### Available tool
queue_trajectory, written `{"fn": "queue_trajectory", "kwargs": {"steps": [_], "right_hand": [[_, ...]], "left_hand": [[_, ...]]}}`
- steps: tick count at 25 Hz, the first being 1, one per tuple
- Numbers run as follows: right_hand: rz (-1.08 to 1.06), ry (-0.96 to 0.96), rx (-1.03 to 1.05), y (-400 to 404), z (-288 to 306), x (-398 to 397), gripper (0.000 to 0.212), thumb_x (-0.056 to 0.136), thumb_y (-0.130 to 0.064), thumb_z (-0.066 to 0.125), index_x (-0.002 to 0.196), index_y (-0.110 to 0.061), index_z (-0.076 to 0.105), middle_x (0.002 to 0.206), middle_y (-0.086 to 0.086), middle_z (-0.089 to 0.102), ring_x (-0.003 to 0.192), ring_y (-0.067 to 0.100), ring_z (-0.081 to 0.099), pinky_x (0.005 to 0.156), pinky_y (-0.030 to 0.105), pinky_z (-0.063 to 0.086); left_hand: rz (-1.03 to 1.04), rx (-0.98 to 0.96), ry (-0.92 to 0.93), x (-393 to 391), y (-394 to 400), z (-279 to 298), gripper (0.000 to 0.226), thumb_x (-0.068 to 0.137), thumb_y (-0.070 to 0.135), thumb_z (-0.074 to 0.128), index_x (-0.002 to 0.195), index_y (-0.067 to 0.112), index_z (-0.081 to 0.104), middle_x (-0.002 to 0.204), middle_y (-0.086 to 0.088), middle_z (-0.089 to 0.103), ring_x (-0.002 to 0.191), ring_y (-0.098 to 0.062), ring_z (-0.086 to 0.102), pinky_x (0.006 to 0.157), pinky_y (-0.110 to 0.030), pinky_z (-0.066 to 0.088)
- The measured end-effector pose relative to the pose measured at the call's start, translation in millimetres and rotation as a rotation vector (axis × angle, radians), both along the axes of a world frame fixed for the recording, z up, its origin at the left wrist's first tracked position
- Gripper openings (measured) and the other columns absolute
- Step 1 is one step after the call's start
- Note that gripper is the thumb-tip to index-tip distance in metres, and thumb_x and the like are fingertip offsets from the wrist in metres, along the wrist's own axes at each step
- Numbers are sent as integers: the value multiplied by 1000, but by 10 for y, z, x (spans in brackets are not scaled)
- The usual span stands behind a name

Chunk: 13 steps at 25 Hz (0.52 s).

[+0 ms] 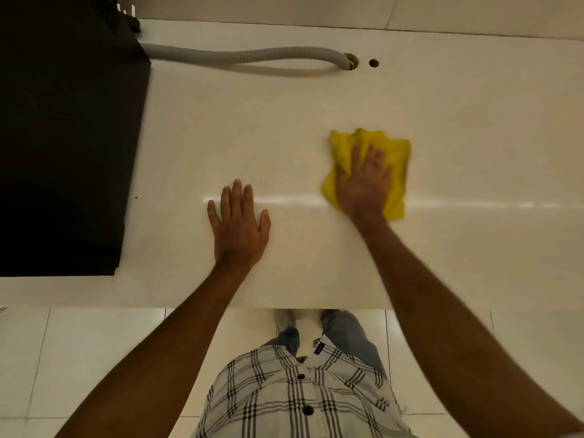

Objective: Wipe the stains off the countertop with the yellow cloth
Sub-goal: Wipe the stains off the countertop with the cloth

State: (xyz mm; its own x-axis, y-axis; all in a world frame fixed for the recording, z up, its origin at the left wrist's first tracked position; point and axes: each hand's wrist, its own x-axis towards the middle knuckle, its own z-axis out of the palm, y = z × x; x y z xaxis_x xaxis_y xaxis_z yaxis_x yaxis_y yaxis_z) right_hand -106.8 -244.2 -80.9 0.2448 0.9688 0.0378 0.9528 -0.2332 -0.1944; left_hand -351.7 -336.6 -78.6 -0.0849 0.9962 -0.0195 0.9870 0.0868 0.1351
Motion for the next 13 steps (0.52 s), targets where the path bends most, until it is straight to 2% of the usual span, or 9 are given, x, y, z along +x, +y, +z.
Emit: {"fn": "queue_trajectory", "kwargs": {"steps": [1, 3, 5, 7, 9, 10, 13], "right_hand": [[123, -27, 13, -236, -7, -301, 71, 100, -50, 34, 160, -14, 38, 164, 23, 37, 152, 45, 33, 121, 65, 30], [392, -32, -58, -903, 35, -586, 70, 103, -51, 35, 164, -18, 27, 171, 17, 25, 159, 38, 20, 128, 56, 19], [540, 23, -102, -1342, 84, -305, 70, 104, -53, 35, 166, -23, 20, 174, 10, 17, 162, 32, 11, 130, 52, 12], [423, 0, -87, -1356, 43, 296, 69, 103, -52, 34, 165, -23, 25, 172, 11, 22, 160, 35, 18, 127, 57, 20], [173, -45, -79, -1041, -10, 937, 68, 101, -49, 32, 162, -18, 33, 168, 19, 32, 155, 41, 29, 120, 64, 30], [55, -57, -80, -807, -2, 1188, 70, 101, -50, 29, 162, -16, 33, 166, 22, 33, 154, 44, 30, 119, 66, 30], [-174, 27, -88, -114, 70, 1109, 76, 98, -54, 25, 161, -13, 33, 165, 27, 33, 153, 48, 29, 121, 67, 25]], "left_hand": [[-2, 0, 4, 0, -3, -2, 64, 104, 47, 32, 156, 10, 36, 166, -15, 33, 153, -34, 32, 123, -61, 21], [1, 15, 4, 5, -12, -2, 64, 104, 48, 32, 155, 11, 37, 165, -15, 35, 152, -35, 34, 123, -61, 22], [-1, 19, 0, 11, -15, -2, 64, 104, 48, 32, 155, 11, 37, 165, -15, 35, 152, -34, 33, 123, -60, 22], [-7, 18, -8, 6, -13, -2, 63, 105, 47, 33, 156, 10, 36, 165, -15, 35, 152, -34, 32, 123, -61, 22], [-7, 10, -9, 0, -13, 9, 63, 105, 47, 33, 156, 10, 36, 165, -15, 35, 153, -35, 32, 124, -61, 21], [-6, 6, -4, 9, -13, 15, 64, 105, 47, 33, 156, 10, 36, 165, -15, 35, 153, -35, 32, 124, -61, 21], [-9, 11, 11, 14, -15, 4, 64, 105, 48, 33, 156, 10, 35, 164, -16, 35, 152, -35, 33, 123, -61, 23]]}}
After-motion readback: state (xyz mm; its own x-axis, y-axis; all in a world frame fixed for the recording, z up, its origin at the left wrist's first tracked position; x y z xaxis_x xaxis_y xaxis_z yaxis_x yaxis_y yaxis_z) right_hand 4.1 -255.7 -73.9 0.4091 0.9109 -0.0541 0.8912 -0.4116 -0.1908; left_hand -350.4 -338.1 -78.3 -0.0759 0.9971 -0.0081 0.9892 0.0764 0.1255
